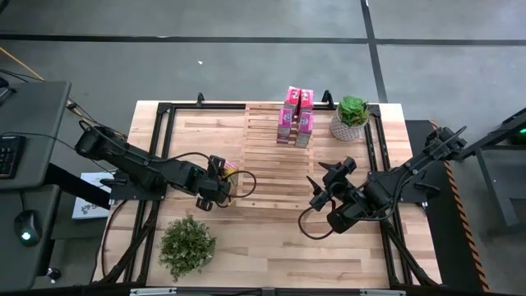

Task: Stack cereal on shelf
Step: Put the bottom yellow cereal box on the shelf

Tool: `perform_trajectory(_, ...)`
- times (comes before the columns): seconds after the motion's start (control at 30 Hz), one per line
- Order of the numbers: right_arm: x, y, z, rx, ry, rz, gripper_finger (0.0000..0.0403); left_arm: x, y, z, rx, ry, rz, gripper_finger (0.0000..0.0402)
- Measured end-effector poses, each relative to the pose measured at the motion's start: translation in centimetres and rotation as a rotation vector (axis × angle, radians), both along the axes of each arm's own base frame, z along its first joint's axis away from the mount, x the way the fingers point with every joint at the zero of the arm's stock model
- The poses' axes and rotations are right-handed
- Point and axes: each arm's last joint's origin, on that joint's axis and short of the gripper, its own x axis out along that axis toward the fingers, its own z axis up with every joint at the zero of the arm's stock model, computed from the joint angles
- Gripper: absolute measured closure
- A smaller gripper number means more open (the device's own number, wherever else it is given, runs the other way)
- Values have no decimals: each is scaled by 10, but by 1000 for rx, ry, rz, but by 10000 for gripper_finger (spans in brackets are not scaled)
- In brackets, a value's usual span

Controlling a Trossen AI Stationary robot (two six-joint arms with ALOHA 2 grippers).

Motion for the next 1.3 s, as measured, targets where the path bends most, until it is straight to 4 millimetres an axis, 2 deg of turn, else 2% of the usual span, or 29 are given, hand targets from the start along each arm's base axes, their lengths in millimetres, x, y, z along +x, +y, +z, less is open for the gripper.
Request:
perform_trajectory(0.17, 0, 0, 0, 0, 0, 0, 139, -3, -3, 2, -10, 24, 2, 176)
perform_trajectory(0.27, 0, 0, 0, 0, 0, 0, 139, -4, -8, 11, -27, 55, -20, 176)
perform_trajectory(0.47, 0, 0, 0, 0, 0, 0, 139, 2, -16, 31, -48, -3, -45, 176)
perform_trajectory(0.87, 0, 0, 0, 3, 2, 2, 139, 5, -8, 31, -85, -12, 21, 176)
perform_trajectory(1.3, 0, 0, 0, 3, 2, 1, 139, 5, -11, 31, -184, -15, 75, 176)
